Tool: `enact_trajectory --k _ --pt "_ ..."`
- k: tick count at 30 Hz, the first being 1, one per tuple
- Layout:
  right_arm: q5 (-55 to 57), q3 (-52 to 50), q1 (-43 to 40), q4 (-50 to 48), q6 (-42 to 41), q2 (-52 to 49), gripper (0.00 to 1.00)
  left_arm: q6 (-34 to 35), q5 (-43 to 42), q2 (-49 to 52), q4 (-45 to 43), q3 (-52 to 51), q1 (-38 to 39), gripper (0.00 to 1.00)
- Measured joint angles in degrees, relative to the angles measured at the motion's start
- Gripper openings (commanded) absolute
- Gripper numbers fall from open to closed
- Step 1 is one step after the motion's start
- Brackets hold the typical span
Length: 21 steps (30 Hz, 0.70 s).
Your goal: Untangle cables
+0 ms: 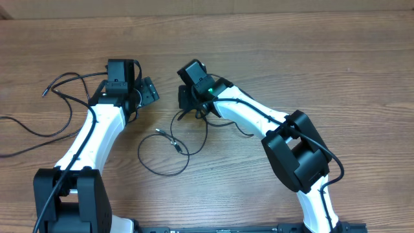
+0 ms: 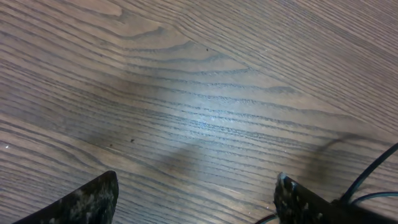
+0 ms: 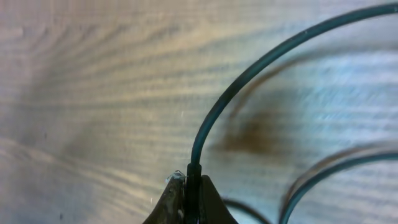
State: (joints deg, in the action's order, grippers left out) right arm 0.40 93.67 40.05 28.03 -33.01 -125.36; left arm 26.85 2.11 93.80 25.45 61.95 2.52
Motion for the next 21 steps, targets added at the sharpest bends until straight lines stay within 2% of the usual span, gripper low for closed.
enact_trajectory --k 6,7,11,12,21 --pt "4.37 0.00 -0.02 -3.23 0.02 -0.04 0.06 0.00 0.00 0.00 0.00 0.00 0.00 0.80" --pt "5.05 0.00 0.00 -3.63 -0.07 -0.07 0.12 0.00 0.00 0.00 0.00 0.00 0.00 0.80" --pt "7.43 0.00 0.00 -4.48 -0.13 -0.90 0.53 0.00 0.00 0.00 0.00 0.00 0.00 0.80" --pt "7.67 0.00 -0.02 -4.39 -0.31 -1.18 0.57 0.00 0.00 0.00 0.00 0.00 0.00 0.80" --pt "8.94 0.15 0.00 3.15 1.18 -2.75 0.64 0.00 -0.02 0.00 0.00 0.00 0.00 0.80"
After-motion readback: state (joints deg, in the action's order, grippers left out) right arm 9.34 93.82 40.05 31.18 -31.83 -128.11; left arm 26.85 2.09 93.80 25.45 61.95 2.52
